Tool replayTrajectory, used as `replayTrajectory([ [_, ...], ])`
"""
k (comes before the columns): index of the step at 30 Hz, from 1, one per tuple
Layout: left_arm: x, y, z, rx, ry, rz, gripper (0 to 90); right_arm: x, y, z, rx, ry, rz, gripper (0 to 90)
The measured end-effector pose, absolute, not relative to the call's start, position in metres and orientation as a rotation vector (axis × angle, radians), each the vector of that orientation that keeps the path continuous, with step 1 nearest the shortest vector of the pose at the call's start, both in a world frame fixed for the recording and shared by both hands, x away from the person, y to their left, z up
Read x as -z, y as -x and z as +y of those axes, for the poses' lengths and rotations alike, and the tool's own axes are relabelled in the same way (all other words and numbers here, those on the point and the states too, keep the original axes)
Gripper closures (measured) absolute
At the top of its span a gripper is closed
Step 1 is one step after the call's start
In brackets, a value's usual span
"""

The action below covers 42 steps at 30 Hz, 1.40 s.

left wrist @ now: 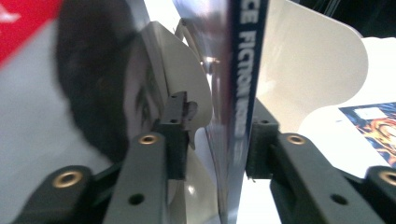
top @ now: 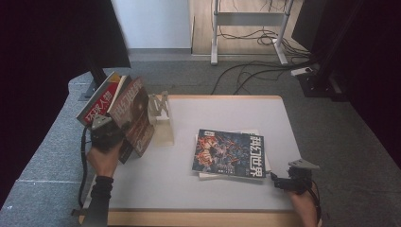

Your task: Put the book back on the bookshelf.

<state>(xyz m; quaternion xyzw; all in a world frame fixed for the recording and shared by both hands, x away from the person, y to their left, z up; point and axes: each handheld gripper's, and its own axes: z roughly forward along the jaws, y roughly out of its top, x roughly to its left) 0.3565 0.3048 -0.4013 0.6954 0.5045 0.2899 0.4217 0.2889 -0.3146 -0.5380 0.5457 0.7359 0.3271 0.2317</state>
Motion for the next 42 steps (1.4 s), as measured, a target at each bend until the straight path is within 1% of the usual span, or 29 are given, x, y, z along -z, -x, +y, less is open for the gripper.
replayTrajectory([
  [8,0.398,-0.321,0.317,-0.659,-1.798,1.229,49.9,0.538,-0.289,-0.315,-0.899,-1.5,2.023,4.9],
  [10,0.398,-0.313,0.317,-0.644,-1.822,1.203,47.6,0.538,-0.289,-0.315,-0.899,-1.5,2.023,4.9],
  [12,0.399,-0.303,0.313,-0.613,-1.858,1.15,42.1,0.538,-0.289,-0.315,-0.899,-1.5,2.024,5.0],
  [14,0.4,-0.297,0.309,-0.602,-1.886,1.113,38.6,0.538,-0.289,-0.315,-0.899,-1.499,2.024,5.1],
  [17,0.404,-0.29,0.293,-0.568,-1.944,1.012,30.8,0.538,-0.289,-0.315,-0.904,-1.498,2.025,5.1],
  [18,0.406,-0.29,0.289,-0.56,-1.954,0.992,26.7,0.538,-0.289,-0.315,-0.907,-1.497,2.026,5.1],
  [20,0.409,-0.294,0.275,-0.517,-1.986,0.942,19.5,0.537,-0.288,-0.315,-0.92,-1.492,2.034,6.0],
  [23,0.414,-0.302,0.255,-0.468,-2.028,0.913,13.3,0.536,-0.286,-0.316,-0.94,-1.493,2.042,7.2],
  [24,0.416,-0.304,0.25,-0.451,-2.046,0.89,12.5,0.534,-0.285,-0.317,-0.944,-1.49,2.043,7.3],
  [26,0.422,-0.31,0.232,-0.422,-2.079,0.849,5.6,0.531,-0.283,-0.318,-0.944,-1.483,2.044,7.4],
  [34,0.445,-0.335,0.183,-0.311,-2.133,0.714,4.6,0.506,-0.282,-0.31,-1.006,-1.414,2.053,7.5],
  [37,0.456,-0.346,0.172,-0.23,-2.086,0.677,5.6,0.5,-0.286,-0.3,-1.024,-1.378,2.081,7.5],
  [38,0.459,-0.349,0.167,-0.22,-2.103,0.674,5.0,0.498,-0.289,-0.294,-1.03,-1.362,2.093,7.4],
  [40,0.465,-0.353,0.154,-0.239,-2.172,0.647,4.4,0.497,-0.293,-0.285,-1.04,-1.332,2.121,6.9],
  [42,0.471,-0.356,0.148,-0.225,-2.154,0.635,4.2,0.498,-0.298,-0.276,-1.04,-1.31,2.148,6.2],
])
